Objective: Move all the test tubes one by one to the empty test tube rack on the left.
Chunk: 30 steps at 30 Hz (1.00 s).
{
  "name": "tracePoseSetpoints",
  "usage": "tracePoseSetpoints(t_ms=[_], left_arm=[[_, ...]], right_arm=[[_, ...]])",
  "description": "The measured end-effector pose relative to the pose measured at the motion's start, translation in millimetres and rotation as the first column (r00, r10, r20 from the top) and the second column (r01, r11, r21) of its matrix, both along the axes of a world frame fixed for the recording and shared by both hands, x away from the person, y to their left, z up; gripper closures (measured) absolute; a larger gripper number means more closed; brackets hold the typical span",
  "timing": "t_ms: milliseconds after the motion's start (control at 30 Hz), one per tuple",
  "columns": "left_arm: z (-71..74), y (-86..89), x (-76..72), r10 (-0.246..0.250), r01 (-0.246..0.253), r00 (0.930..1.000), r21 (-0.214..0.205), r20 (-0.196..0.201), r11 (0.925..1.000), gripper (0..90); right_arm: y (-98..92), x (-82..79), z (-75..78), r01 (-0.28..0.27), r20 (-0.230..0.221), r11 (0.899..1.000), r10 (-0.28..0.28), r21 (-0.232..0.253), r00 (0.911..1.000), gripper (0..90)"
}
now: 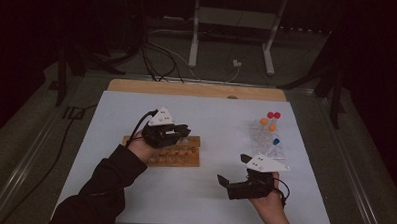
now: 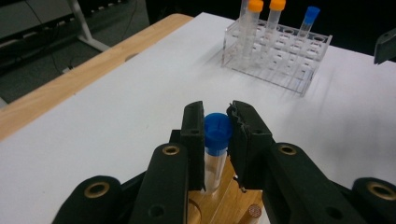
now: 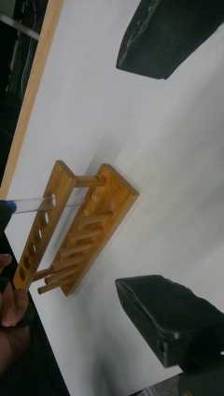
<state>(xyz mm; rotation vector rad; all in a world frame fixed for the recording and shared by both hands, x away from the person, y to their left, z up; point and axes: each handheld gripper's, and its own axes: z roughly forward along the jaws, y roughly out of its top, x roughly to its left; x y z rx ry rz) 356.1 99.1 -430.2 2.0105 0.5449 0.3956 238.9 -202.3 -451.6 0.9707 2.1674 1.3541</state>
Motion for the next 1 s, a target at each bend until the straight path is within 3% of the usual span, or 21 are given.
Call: tracePoseSetpoints(t_ms=[400, 633, 767, 933, 1000], left_arm=[[-20.5, -2.9, 1.3, 0.006, -0.005, 0.9997, 0.018, -0.023, 0.9998, 77.3], [-20.7, -4.3, 0.4, 0.003, -0.003, 1.0000, 0.035, -0.009, 0.9994, 77.1], [-20.9, -2.9, 3.0, -0.001, 0.001, 0.9994, 0.020, -0.034, 0.9998, 76.8], [-20.1, -3.1, 2.5, -0.003, 0.004, 0.9993, 0.020, -0.037, 0.9998, 75.4], [-17.7, -1.1, 1.0, -0.012, 0.012, 0.9990, 0.005, -0.042, 0.9999, 68.8]], right_arm=[[0.0, -0.3, -0.4, -0.009, -0.009, 1.000, 0.009, 0.001, 0.9999, 0.0], [-0.9, -0.1, 0.4, -0.009, -0.010, 1.000, 0.009, 0.009, 0.9999, 0.0], [-1.9, 0.0, 2.7, -0.016, -0.010, 1.000, 0.017, 0.016, 0.9998, 0.0], [-4.8, 0.1, 8.2, -0.017, 0.004, 1.000, 0.017, 0.025, 0.9998, 0.0], [-5.8, 0.5, 10.9, -0.020, 0.012, 1.000, 0.020, 0.023, 0.9997, 0.0]])
